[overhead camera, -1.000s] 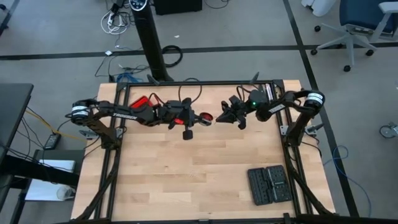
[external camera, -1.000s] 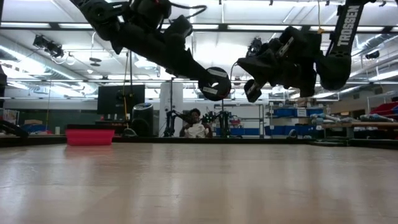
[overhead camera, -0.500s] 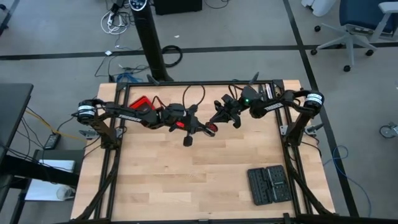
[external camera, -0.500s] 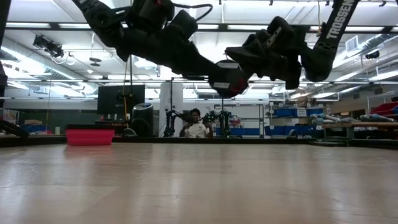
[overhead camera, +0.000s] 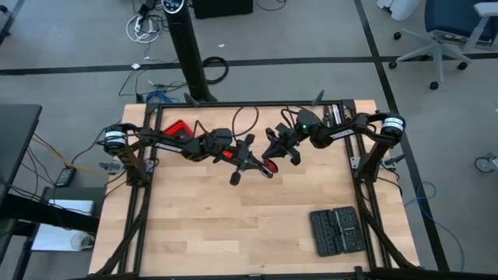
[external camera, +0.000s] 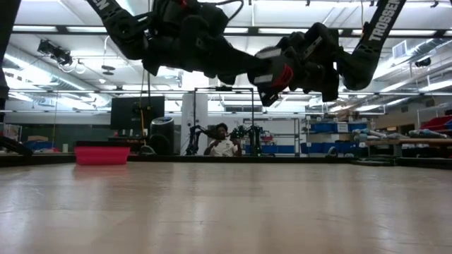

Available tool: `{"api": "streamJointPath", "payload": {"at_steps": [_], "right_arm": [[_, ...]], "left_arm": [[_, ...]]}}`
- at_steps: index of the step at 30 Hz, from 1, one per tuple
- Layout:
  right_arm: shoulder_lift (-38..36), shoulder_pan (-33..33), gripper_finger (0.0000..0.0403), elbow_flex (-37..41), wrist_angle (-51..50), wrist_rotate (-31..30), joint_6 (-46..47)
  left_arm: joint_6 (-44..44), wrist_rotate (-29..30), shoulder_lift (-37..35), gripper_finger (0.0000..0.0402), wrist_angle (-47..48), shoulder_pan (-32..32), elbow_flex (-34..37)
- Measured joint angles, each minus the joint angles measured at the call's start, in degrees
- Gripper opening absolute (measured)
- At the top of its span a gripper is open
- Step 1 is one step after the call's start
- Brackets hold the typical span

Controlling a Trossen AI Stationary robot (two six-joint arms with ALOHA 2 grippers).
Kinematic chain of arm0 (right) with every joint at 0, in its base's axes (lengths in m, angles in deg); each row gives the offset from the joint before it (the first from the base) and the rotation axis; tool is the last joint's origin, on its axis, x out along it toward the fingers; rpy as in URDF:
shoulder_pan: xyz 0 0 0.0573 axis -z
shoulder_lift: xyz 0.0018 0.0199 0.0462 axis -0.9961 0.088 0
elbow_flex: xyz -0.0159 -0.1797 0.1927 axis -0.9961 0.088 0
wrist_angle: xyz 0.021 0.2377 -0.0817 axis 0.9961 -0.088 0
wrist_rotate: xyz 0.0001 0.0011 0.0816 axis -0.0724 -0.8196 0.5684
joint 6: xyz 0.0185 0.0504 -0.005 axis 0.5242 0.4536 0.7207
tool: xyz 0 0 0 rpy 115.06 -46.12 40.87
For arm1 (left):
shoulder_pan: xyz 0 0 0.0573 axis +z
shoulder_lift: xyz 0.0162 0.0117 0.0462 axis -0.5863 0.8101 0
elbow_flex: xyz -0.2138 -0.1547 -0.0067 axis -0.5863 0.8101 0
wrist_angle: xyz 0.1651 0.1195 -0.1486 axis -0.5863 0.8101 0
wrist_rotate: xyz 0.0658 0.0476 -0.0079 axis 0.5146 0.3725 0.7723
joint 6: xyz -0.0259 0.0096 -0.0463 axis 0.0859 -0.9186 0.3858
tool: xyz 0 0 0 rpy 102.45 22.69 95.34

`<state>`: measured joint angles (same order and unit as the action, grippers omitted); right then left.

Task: Coil cords
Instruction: Coil the wire to the spool

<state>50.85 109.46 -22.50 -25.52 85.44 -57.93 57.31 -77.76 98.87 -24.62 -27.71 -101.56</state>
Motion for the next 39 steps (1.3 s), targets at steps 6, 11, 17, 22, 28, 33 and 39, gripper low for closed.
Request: {"api": "streamJointPath", "payload": {"at_steps": [6, 11, 17, 22, 28, 33, 39], "right_arm": [[-0.02, -0.07, 0.0018, -0.07, -0.25, 0.76, -1.13], [-0.02, 0.39, 0.0053, -0.09, -1.09, 0.16, 0.23], [-0.02, 0.72, 0.0063, -0.09, -2.03, -0.81, 0.13], [0.0, 0.76, 0.0056, -0.09, -3.0, -1.94, 0.64], [0.0, 0.76, 0.0054, -0.09, -4.0, -1.82, 0.17], [0.0, 0.76, 0.0054, -0.07, -7.16, -1.49, -1.52], [0.04, 0.01, 0.0052, -0.02, -8.94, 2.68, -2.41]], "left_arm": [[0.0, -1.09, 0.04, 0.0012, -2.15, -0.02, 0.02], [0.04, -1.25, 0.04, 0.0012, -3.02, -0.07, 0.02], [0.02, -1.09, 0.04, 0.0012, -4.99, -0.04, 0.02], [-3.07, -1.26, 0.04, 0.0012, -6.11, -0.09, 0.0], [-5.81, -0.56, 0.04, 0.0012, -6.38, -0.09, 0.0], [-5.86, 0.39, 0.04, 0.0012, -8.27, -0.07, 0.0], [-5.86, 2.37, -0.07, 0.0012, -9.66, -0.07, -0.02]]}}
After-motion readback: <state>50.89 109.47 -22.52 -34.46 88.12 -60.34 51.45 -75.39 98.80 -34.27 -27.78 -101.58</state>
